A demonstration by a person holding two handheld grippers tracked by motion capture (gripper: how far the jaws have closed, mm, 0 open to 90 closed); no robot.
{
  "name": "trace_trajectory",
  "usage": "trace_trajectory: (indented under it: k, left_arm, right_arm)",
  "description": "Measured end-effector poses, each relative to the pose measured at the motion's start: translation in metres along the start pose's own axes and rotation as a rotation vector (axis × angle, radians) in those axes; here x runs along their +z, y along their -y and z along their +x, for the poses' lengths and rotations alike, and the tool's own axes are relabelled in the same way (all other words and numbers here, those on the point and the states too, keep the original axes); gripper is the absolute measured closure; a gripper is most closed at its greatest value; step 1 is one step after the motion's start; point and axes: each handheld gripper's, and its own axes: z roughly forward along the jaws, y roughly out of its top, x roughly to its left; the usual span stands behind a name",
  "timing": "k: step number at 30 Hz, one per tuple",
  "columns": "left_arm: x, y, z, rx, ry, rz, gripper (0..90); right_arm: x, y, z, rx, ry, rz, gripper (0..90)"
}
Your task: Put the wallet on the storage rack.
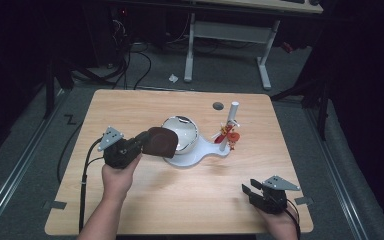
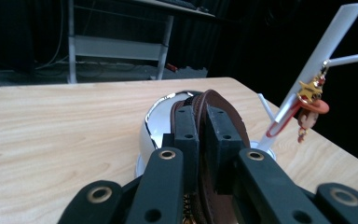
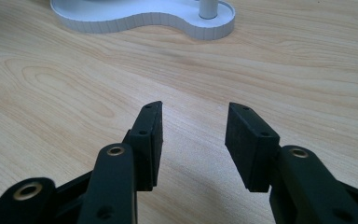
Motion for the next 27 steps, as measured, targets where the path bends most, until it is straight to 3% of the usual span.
trace_trajectory:
  k: [2, 13, 20, 22, 23, 27]
  left_arm:
    - [0.006, -0.005, -0.002, 0.021, -0.001, 0.002, 84.0]
    - [0.024, -0.017, -0.003, 0.033, -0.022, 0.016, 83.9]
    - [0.037, -0.020, -0.004, 0.037, -0.036, 0.022, 83.9]
    - [0.039, -0.019, -0.005, 0.043, -0.037, 0.025, 83.9]
    - [0.043, -0.018, -0.007, 0.064, -0.042, 0.038, 83.9]
    - [0.049, -0.015, -0.007, 0.069, -0.049, 0.044, 83.8]
  right_arm:
    - [0.001, 0.000, -0.001, 0.000, 0.001, 0.005, 56.8]
    - [0.000, 0.000, -0.001, 0.008, -0.005, -0.001, 56.9]
    - [0.000, 0.001, -0.001, 0.017, -0.012, -0.003, 57.0]
    - [0.001, 0.001, -0.001, 0.012, -0.012, -0.001, 57.0]
    - [0.001, 0.001, -0.001, 0.011, -0.011, -0.002, 57.0]
    - [0.001, 0.001, -0.001, 0.016, -0.013, -0.001, 57.0]
